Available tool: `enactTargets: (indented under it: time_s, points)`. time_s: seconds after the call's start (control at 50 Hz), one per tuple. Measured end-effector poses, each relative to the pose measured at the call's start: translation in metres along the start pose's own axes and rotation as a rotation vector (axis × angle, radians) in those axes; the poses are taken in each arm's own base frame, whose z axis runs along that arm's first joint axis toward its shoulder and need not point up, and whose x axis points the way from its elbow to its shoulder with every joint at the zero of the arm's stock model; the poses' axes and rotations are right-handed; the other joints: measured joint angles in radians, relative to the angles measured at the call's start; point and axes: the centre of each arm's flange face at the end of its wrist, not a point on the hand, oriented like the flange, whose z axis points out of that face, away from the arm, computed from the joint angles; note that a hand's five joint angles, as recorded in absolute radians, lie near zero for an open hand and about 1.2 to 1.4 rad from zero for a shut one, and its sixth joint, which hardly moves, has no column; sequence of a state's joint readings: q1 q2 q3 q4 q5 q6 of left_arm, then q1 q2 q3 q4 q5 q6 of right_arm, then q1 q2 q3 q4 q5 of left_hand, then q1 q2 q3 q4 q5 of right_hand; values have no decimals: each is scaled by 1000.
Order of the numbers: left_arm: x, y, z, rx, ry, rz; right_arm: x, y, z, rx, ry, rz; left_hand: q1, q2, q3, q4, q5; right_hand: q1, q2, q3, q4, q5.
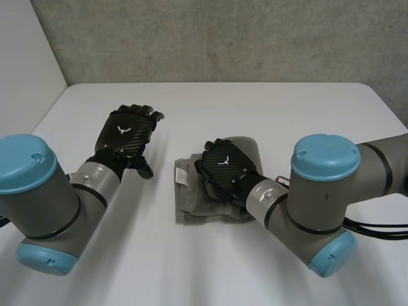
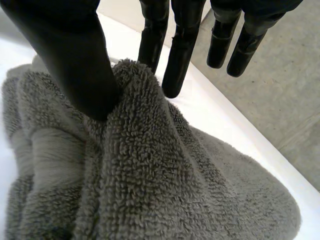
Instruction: Fold the towel.
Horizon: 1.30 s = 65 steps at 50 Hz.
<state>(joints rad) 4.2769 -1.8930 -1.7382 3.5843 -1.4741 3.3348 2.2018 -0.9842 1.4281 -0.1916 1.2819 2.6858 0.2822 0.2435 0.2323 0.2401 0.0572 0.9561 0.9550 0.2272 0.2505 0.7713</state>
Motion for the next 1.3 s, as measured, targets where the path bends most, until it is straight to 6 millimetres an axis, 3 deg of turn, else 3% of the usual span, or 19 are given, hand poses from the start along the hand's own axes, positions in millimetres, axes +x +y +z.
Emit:
enactTargets:
  time_s: [0.1,0.2,0.32,0.44,0.56,0.76,0.84,0.9,1.0,1.12,1.2,1.3]
  points:
    - [0,0,0,0,0,0,-1,0,4,8,4,-34,0,0,0,0,0,95,82,0,0,93]
    - [0,1,0,-1,0,0,-1,-1,5,14,4,-53,0,0,0,0,0,340,320,0,0,343]
    - [-3,0,1,1,-7,0,-1,-7,6,33,-2,-62,0,0,0,0,0,352,329,0,0,366]
    - [-8,-1,3,6,-25,0,-15,-26,4,85,-38,-79,0,0,0,0,0,352,330,0,0,367]
    - [-24,-5,5,15,-74,0,-43,-38,2,125,-108,-93,0,0,0,0,0,352,330,0,0,367]
    - [-40,-7,7,20,-122,-2,-80,-12,10,69,-199,-95,0,0,0,0,0,352,337,0,0,372]
    - [-42,-7,7,19,-125,-3,-84,-1,10,36,-211,-107,0,0,0,0,0,32,26,0,0,57]
    - [-42,-7,7,20,-125,-6,-82,-6,6,38,-202,-109,0,0,0,0,0,-241,-203,0,0,-206]
    - [-42,-9,8,27,-124,-24,-67,-38,-13,94,-160,-57,0,0,0,0,0,-651,-621,0,0,-695]
    - [-39,-17,11,52,-112,-69,-50,-69,-45,145,-112,43,0,0,0,0,0,-722,-703,0,0,-708]
    - [-34,-24,12,66,-90,-111,-32,-66,-56,85,-57,105,0,0,0,0,0,-722,-703,0,0,-708]
    - [-17,-31,12,62,-32,-181,3,-43,-63,-53,47,203,0,0,0,0,0,-722,-703,0,0,-708]
